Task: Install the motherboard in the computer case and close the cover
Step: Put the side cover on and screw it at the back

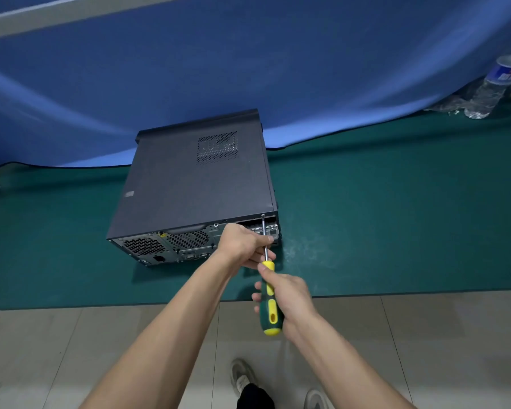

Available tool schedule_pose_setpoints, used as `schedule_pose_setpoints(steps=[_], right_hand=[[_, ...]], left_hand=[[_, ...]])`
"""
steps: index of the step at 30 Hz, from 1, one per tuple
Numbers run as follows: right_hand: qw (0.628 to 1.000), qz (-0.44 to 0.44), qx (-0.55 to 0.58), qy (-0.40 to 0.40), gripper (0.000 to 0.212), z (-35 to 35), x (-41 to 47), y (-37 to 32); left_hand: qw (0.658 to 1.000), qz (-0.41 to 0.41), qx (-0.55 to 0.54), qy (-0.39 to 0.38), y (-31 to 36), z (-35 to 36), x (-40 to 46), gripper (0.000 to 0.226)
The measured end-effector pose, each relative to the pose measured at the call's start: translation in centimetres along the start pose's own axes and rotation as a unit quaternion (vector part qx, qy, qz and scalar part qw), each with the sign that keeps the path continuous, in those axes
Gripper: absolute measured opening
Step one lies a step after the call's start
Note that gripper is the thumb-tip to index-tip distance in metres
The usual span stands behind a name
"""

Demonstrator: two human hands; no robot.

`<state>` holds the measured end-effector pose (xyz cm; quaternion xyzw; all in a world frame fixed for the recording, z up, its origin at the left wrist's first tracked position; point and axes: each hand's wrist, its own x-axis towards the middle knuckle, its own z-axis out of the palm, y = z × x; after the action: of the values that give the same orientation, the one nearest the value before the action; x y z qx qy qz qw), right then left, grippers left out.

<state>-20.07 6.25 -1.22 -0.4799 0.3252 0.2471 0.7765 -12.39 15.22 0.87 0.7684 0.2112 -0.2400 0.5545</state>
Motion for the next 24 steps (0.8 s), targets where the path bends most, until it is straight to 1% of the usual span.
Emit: schedule_pose_setpoints(steps=[3,7,10,13,15,18,19,20,21,23,24], right_hand=[[1.0,-0.006,0.018,0.013,0.021,0.2,-0.2,-0.1],[0.998,-0.002,0.056,0.002,0.023,0.6,-0.5,0.3],[0.998,-0.007,0.054,-0.001,0.029,0.8,-0.6,0.5],[0.999,-0.014,0.041,0.005,0.031,0.4,-0.1,0.3],[0.998,0.007,0.058,-0.011,0.034,0.1,-0.1,0.0],[0.987,0.066,0.132,-0.068,0.036,-0.2,-0.1,0.0],[0.985,0.076,0.136,-0.076,0.037,-0.3,-0.1,0.0],[0.987,0.081,0.118,-0.072,0.038,-0.3,0.0,-0.1],[0.993,0.075,0.075,-0.053,0.039,-0.3,0.3,0.0],[0.999,0.043,-0.023,0.005,0.037,-0.2,0.6,0.0],[0.999,0.031,-0.038,0.021,0.037,-0.2,0.8,-0.1]], left_hand=[[1.0,0.003,-0.025,0.009,-0.4,0.2,-0.1,0.016],[0.998,-0.008,-0.057,-0.014,-0.5,0.3,-0.4,0.016],[0.998,-0.005,-0.058,-0.017,-0.3,0.2,-0.7,0.016],[0.998,-0.001,-0.06,-0.011,-0.2,0.5,-0.8,0.017],[0.997,-0.002,-0.074,-0.004,-0.1,0.7,-0.8,0.017],[0.992,-0.012,-0.125,0.008,-0.1,1.0,-0.7,0.012],[0.99,-0.014,-0.14,0.015,-0.2,1.0,-0.6,0.009],[0.989,-0.014,-0.143,0.023,-0.3,1.1,-0.5,0.008],[0.99,-0.012,-0.134,0.029,-0.4,1.2,-0.3,0.009],[0.993,-0.01,-0.116,0.035,-0.6,1.5,-0.2,0.012],[0.992,-0.012,-0.117,0.037,-0.6,1.6,-0.1,0.013]])
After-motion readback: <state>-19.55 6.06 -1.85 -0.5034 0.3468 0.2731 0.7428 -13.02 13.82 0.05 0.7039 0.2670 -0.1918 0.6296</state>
